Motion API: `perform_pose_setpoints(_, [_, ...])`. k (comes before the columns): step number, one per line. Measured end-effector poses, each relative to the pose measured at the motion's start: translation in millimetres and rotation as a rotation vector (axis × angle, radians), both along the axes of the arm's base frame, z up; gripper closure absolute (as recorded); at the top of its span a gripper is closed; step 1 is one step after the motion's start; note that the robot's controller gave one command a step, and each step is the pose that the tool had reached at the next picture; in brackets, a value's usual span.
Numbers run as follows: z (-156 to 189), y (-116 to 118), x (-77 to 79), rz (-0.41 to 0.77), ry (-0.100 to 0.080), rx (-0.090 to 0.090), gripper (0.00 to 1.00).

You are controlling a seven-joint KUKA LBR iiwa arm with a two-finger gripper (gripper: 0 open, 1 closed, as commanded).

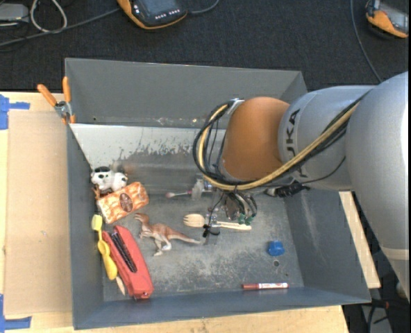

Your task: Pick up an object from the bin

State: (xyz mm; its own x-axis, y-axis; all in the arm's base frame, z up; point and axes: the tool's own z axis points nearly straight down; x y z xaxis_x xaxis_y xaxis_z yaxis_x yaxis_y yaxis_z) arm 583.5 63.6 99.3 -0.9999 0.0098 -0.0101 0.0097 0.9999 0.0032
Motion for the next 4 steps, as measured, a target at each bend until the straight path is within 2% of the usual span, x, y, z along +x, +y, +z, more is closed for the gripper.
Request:
perform_pose_setpoints(1, [0,0,0.0,0.001,0.0,0.0,0.0])
perform_pose_setpoints(2, [-23,-23,-17.8,-0.076,0.003,0.001,0.0])
perform_pose_setpoints(3, [-29,-47,-22.0,-0.091,-0.002,0.003,1.0])
perform_pose_setpoints(4, [-29,-47,-22.0,-0.09,-0.002,0.003,1.0])
